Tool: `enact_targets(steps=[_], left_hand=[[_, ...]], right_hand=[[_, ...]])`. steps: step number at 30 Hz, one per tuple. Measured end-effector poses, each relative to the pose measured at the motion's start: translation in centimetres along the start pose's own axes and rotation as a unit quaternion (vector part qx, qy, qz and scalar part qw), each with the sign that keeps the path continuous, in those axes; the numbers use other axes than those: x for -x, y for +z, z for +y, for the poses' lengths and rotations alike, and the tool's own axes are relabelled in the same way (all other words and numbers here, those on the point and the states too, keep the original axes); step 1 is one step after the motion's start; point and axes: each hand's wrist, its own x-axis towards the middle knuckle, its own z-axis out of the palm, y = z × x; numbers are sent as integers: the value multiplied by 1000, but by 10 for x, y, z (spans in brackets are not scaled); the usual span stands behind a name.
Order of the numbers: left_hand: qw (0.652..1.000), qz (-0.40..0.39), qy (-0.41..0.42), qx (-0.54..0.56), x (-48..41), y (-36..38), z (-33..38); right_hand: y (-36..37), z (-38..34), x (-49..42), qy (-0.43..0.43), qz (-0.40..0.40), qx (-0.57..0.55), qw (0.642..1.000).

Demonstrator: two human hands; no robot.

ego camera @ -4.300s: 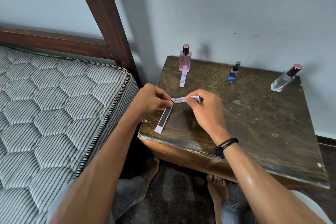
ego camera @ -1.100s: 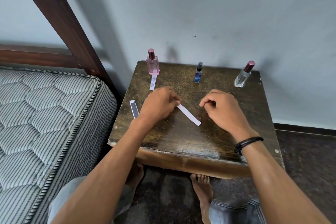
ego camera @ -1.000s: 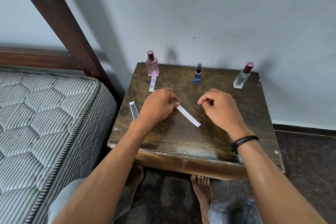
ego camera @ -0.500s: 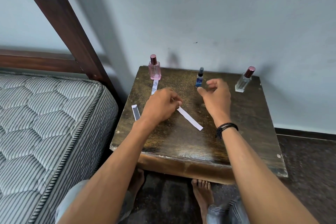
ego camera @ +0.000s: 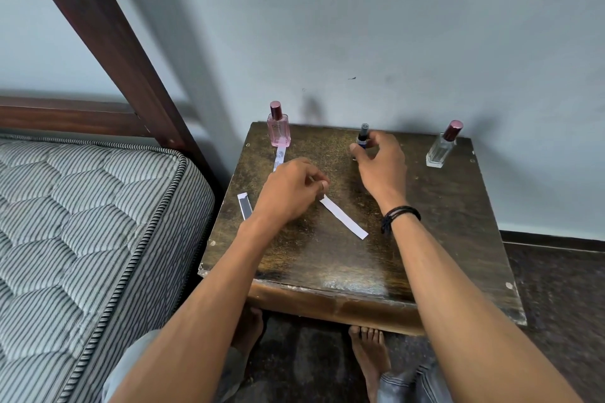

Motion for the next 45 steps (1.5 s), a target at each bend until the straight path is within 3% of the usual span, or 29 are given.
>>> enact_targets(steps=[5, 13, 25, 32, 45], left_hand=[[998, 32, 8, 44, 0, 0, 4], [969, 110, 25, 219, -1, -1, 17], [941, 140, 1, 307, -2, 3, 19], [944, 90, -34, 315, -5, 1, 14], [913, 56, -48, 400, -7, -4, 16]], right_hand=[[-7, -1, 5, -44, 3, 2, 999], [-12, 0, 21, -173, -59, 82, 980], [-19, -8, 35, -228, -139, 84, 960], [-21, -6, 37, -253, -149, 84, 952], [-20, -12, 41, -257, -112, 44, 959]])
